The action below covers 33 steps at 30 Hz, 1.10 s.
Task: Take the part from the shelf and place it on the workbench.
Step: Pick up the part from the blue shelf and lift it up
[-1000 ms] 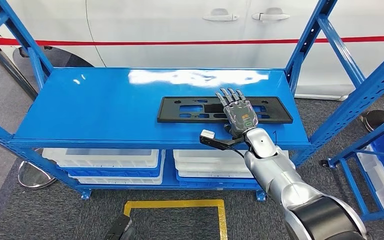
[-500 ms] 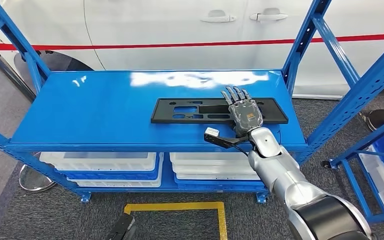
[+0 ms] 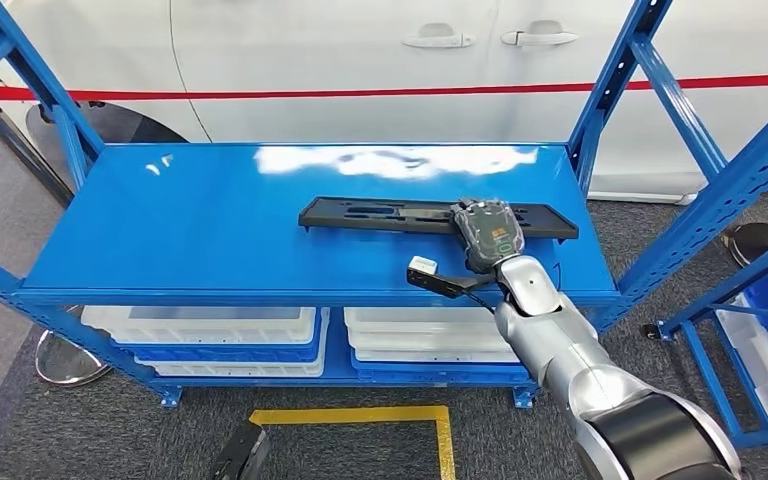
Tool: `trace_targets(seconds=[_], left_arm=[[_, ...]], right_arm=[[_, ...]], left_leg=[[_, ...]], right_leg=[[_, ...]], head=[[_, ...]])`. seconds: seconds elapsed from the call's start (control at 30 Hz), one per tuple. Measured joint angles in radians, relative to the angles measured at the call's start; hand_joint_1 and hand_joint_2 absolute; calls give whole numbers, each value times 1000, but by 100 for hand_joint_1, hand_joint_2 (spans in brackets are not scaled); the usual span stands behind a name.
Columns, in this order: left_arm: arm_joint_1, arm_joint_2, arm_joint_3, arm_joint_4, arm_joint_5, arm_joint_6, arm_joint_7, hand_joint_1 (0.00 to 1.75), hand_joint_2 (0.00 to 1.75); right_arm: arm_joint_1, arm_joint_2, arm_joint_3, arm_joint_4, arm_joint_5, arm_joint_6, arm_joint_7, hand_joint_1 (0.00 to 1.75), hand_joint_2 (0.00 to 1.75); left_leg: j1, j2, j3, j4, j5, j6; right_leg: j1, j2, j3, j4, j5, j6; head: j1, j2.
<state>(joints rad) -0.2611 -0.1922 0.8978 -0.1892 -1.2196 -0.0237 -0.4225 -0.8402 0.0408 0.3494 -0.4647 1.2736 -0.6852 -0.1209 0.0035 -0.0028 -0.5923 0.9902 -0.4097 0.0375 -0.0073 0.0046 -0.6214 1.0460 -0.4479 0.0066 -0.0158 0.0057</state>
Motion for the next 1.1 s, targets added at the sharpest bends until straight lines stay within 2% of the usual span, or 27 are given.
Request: trace_targets(seconds=[0.03, 0.1, 0.13, 0.17, 0.2, 0.23, 0.27, 0.33, 0.4, 0.47, 0.5, 0.57, 0.63, 0.67, 0.7, 0.73, 0.8, 0.83, 0.87, 0.93, 1.0, 1.07, 1.1], left_arm=[[-1, -1, 0, 0, 0, 0, 0, 0, 0], [-3, -2, 0, 0, 0, 0, 0, 0, 0], [-3, -2, 0, 0, 0, 0, 0, 0, 0], [-2, -2, 0, 0, 0, 0, 0, 0, 0], [-2, -3, 0, 0, 0, 0, 0, 0, 0], [-1, -3, 0, 0, 1, 1, 0, 0, 0], [-2, -4, 0, 0, 2, 2, -2, 0, 0], [-3, -5, 0, 0, 8, 2, -9, 0, 0], [-5, -5, 0, 0, 14, 0, -16, 0, 0], [-6, -5, 0, 0, 18, 0, -20, 0, 0], [-7, -5, 0, 0, 22, 2, -20, 0, 0], [-9, -5, 0, 0, 35, 11, -21, 0, 0], [-10, -5, 1, 0, 57, 32, -23, 0, 0], [-10, -5, 2, 0, 69, 48, -28, 0, 0], [-10, -5, 2, 0, 78, 68, -36, 0, 0], [-10, -5, 3, 0, 84, 90, -44, 0, 0], [-11, -4, 3, -1, 89, 113, -51, 0, 0], [-11, -3, 3, -1, 92, 108, -51, 0, 44], [-10, -1, 4, -2, 97, 93, -50, 0, 87], [-7, 2, 4, -2, 107, 55, -55, 0, 175], [-3, 4, 4, -3, 113, 23, -61, 0, 87], [1, 4, 4, -3, 117, -1, -64, 0, 0], [3, 4, 4, -3, 118, -12, -64, 0, 0]], right_arm=[[-2, -1, 0, -1, 0, -1, 0, 175, 175], [-3, -4, 0, -1, 0, -2, 0, 175, 175], [-1, -5, 0, -1, 0, -2, -1, 175, 175], [1, -5, 1, -1, 0, -3, -2, 175, 175], [2, -6, 1, -1, 0, -3, -3, 175, 175], [2, -6, 2, -1, 0, -4, -4, 175, 175], [0, -6, 2, -2, -2, -5, -5, 175, 175], [-2, -6, 4, -4, -6, -8, -6, 175, 175], [-3, -7, 4, -7, -15, -10, -7, 175, 175], [-3, -10, 5, -12, -25, -12, -10, 175, 175], [-5, -13, 5, -16, -29, -12, -11, 175, 175], [-6, -18, 5, -23, -37, -13, -12, 175, 175], [-3, -24, 4, -31, -46, -13, -12, 175, 175], [1, -27, 2, -41, -54, -13, -17, 175, 175], [7, -29, -2, -58, -67, -13, -29, 175, 175], [14, -31, -7, -84, -87, -13, -49, 175, 175], [27, -32, -18, -166, -139, 4, -91, 175, 175], [31, -31, -20, -219, -162, 20, -102, 175, 175], [33, -28, -18, -276, -180, 42, -104, 175, 175], [32, -22, -1, -389, -200, 97, -87, 175, 175], [16, -16, 30, -500, -214, 174, -47, 175, 175], [-23, -7, 68, -600, -233, 256, -8, 175, 175], [-47, -3, 88, -640, -247, 290, 5, 175, 175]], left_leg=[[3, 2, 5, -9, 5, 5], [3, 3, 6, -12, 7, 10], [3, 4, 5, -11, 6, 11], [3, 4, 5, -9, 5, 11], [4, 3, 5, -6, 3, 10], [5, 2, 5, -2, 1, 7], [6, 1, 4, 4, -3, 3], [3, -1, 0, 18, -12, -8], [0, -3, -5, 25, -15, -19], [3, -4, -7, 29, -19, -29], [4, -3, -13, 43, -30, -35], [7, -2, -50, 129, -82, -44], [9, -2, -111, 264, -142, -50], [9, -2, -132, 307, -152, -51], [9, -2, -136, 313, -143, -50], [9, -2, -120, 277, -115, -47], [6, -2, -56, 137, -46, -35], [3, -2, -30, 78, -26, -28], [0, -2, -16, 41, -17, -23], [-5, -2, -13, 24, -17, -18], [1, -1, -9, 12, -8, -9], [6, 0, -6, 0, 0, 1], [4, 1, -7, -1, 1, 2]], right_leg=[[1, 0, -16, 38, -24, 4], [-2, 0, -76, 163, -87, 9], [-4, -1, -105, 221, -107, 12], [-6, -1, -121, 250, -110, 14], [-9, -1, -118, 240, -92, 16], [-12, -2, -93, 190, -58, 18], [-15, -2, -58, 118, -25, 18], [-14, -2, -4, 11, 12, 14], [-9, -1, 3, -8, 11, 3], [-10, -1, 2, -10, 15, -10], [-12, -2, 3, -12, 17, -17], [-15, -3, 4, -14, 19, -26], [-13, -3, 2, -14, 19, -30], [-13, -3, 2, -14, 19, -30], [-12, -3, 2, -13, 19, -30], [-11, -2, 3, -12, 18, -29], [-10, -1, 3, -12, 17, -27], [-9, 1, 1, -11, 18, -25], [-9, 3, -2, -11, 19, -21], [-11, 5, -7, -13, 23, -9], [-12, 4, -11, -9, 15, 3], [-13, 2, -40, 56, -31, 9], [-13, 1, -67, 120, -66, 11]], head=[[0, 0], [0, 0], [0, 0], [0, 0], [1, 0], [1, 0], [1, 0], [0, 0], [0, 0], [0, 0], [0, 0], [0, 0], [0, 0], [0, 0], [0, 0], [0, 0], [0, 0], [0, 0], [0, 0], [0, 0], [0, 0], [1, 0], [1, 0]])
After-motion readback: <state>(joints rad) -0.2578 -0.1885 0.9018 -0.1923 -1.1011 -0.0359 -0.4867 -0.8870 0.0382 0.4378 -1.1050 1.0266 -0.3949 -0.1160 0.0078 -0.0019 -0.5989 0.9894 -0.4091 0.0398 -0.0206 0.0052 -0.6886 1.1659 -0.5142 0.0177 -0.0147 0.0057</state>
